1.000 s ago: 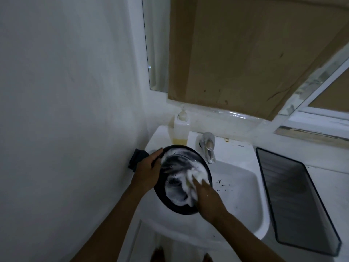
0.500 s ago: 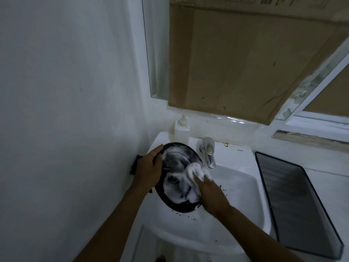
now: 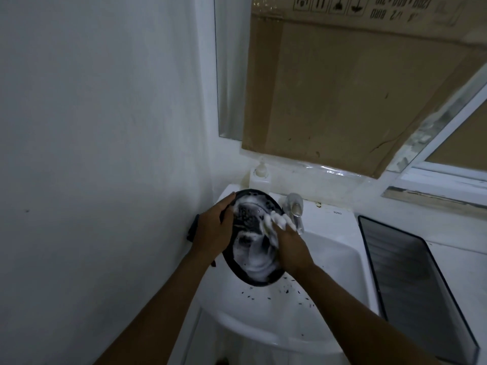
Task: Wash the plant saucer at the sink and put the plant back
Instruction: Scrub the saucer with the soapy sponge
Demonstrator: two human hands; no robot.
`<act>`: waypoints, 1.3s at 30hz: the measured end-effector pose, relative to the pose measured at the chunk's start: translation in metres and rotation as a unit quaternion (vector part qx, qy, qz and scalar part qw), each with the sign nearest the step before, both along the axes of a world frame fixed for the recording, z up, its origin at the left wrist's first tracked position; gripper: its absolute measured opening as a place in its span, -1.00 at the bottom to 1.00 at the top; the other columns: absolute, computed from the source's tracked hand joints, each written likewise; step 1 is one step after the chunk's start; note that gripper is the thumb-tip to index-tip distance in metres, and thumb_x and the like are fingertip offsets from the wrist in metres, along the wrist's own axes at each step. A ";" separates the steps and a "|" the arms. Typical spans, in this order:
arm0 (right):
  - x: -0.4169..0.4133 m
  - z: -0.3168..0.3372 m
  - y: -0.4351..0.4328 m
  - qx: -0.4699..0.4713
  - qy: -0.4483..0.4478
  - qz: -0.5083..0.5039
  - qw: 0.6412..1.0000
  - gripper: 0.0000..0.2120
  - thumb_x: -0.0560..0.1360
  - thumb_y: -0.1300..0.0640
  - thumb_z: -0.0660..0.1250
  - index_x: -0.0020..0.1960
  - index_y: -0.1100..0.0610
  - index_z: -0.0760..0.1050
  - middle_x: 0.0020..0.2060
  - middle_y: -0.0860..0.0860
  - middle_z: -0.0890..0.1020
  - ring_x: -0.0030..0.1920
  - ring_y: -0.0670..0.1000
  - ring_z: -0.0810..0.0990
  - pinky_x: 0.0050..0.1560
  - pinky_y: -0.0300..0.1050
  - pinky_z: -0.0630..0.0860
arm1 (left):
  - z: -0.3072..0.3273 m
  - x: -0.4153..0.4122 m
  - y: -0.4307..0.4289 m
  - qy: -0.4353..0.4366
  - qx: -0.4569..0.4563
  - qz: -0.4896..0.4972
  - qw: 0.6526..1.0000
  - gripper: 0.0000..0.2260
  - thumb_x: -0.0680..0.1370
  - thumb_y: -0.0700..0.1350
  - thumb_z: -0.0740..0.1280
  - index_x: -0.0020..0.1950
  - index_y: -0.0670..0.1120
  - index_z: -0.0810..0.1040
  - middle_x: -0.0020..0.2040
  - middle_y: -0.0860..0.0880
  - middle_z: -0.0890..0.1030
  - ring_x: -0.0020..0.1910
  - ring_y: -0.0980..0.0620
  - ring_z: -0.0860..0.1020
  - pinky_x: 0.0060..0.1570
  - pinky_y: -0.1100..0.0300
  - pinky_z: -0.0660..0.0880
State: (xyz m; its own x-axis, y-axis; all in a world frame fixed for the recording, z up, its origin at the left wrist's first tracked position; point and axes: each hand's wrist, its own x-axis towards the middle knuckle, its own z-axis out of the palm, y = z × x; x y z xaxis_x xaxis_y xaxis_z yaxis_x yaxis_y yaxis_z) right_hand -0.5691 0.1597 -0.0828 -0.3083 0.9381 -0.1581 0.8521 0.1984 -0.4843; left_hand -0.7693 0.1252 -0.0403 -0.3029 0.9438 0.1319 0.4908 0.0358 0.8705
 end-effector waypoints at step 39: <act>0.009 0.029 0.005 0.300 -0.005 0.178 0.937 -0.45 0.34 0.39 0.44 0.32 0.19 0.54 0.27 0.27 0.55 0.18 0.34 0.58 0.04 0.14 0.58 | 0.022 -0.016 0.010 -0.111 -0.083 -0.079 0.987 -0.74 0.63 -0.10 0.27 0.30 0.09 0.58 0.18 0.15 0.60 0.11 0.20 0.58 0.09 0.39 0.50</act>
State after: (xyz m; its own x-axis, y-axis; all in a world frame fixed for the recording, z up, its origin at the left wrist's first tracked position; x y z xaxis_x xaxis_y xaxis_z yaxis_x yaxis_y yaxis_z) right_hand -0.5605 0.1650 -0.0533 -0.6194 0.6972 0.3607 0.6846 0.7047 -0.1864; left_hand -0.7852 0.1352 -0.0179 -0.1544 0.9847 -0.0809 0.2992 0.1246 0.9460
